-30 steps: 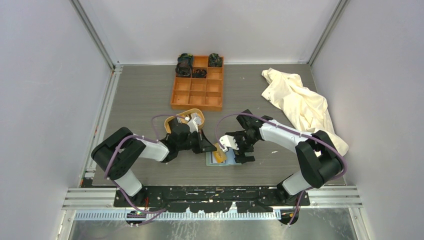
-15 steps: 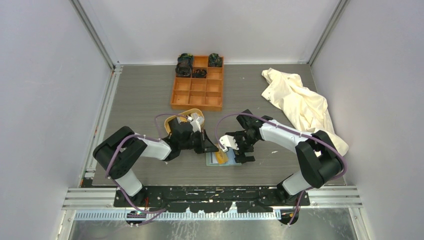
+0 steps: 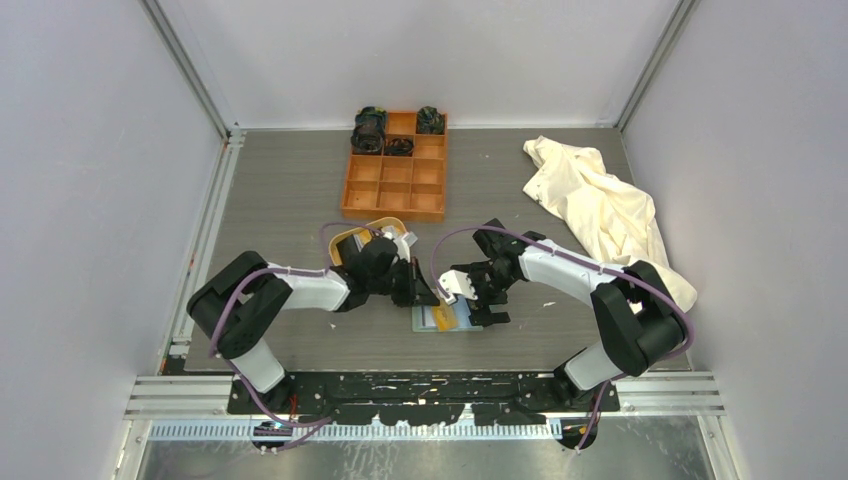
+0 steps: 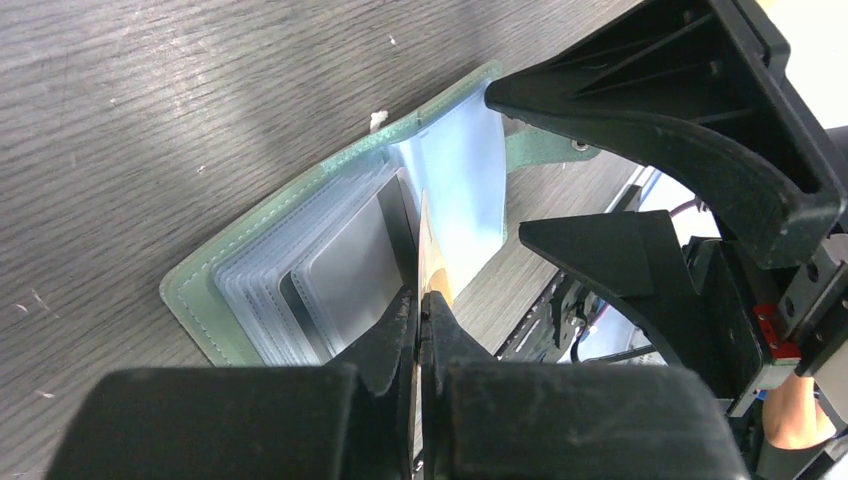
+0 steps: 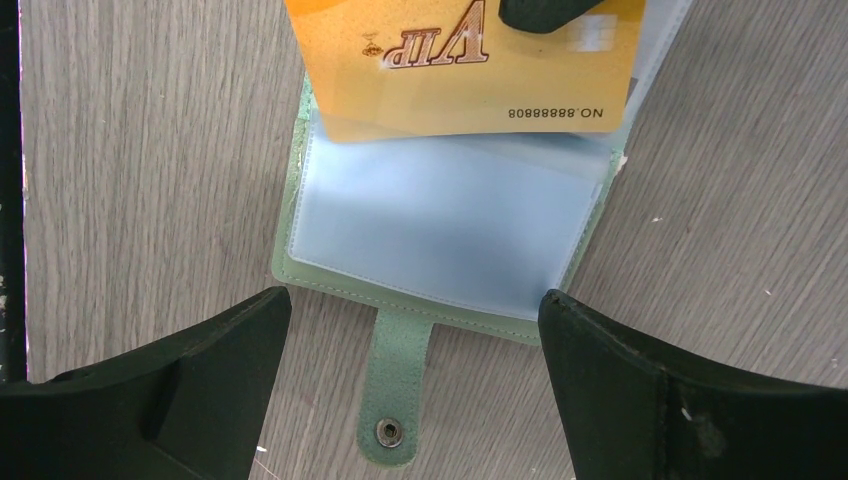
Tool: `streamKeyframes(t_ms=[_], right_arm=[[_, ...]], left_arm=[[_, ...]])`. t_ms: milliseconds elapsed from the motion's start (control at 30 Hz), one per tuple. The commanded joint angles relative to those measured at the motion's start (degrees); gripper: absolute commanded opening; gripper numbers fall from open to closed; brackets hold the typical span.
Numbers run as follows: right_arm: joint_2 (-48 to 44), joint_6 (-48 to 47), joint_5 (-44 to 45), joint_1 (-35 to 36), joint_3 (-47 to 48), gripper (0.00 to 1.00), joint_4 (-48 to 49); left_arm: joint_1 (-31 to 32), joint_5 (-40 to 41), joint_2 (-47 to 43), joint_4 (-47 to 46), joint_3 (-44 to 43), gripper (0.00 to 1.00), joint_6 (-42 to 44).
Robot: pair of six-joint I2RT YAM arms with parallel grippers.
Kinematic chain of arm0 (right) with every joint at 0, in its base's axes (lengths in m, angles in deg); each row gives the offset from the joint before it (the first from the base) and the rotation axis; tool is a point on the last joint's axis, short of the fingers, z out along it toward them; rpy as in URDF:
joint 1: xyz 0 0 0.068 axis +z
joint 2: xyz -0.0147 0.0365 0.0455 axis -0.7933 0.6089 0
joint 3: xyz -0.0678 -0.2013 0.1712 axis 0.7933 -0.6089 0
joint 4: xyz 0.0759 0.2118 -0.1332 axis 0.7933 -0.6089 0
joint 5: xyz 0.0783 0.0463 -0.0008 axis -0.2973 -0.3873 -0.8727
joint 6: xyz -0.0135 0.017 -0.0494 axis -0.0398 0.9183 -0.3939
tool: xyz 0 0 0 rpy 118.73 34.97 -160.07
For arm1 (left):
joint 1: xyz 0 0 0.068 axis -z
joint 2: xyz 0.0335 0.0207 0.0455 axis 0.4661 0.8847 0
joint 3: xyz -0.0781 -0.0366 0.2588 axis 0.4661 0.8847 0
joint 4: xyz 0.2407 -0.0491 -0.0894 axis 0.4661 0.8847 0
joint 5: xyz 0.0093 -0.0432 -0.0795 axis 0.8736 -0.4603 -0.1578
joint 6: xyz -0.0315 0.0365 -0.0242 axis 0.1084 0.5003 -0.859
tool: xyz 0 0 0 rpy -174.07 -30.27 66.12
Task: Put the credit cards into the card holder
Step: Insert the credit card into the card holder.
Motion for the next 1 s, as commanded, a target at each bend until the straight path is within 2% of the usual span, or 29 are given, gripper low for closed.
streamKeyframes(t_ms=[0, 367, 833, 967], right_arm=[[-1.0, -0.7, -1.2, 0.2, 0.6, 0.99, -0.2], [-0.9, -0.8, -1.5, 0.7, 0.6, 0.99, -0.4], [-0.6, -1.1, -1.0, 1.7, 0.6, 0.99, -0.4], [-0.6, -1.1, -1.0, 1.7, 0.6, 0.99, -0.4]], left_arm=[[0.4, -0.4, 0.7, 7.7, -3.5, 0.0, 3.7], [0.3, -4.7, 6.4, 10.2, -8.6, 0.0, 5.9], [-0.3, -5.6, 8.7, 21.4, -13.7, 0.0, 6.6], [-0.3, -6.5, 9.9, 21.6, -14.6, 0.0, 6.6]])
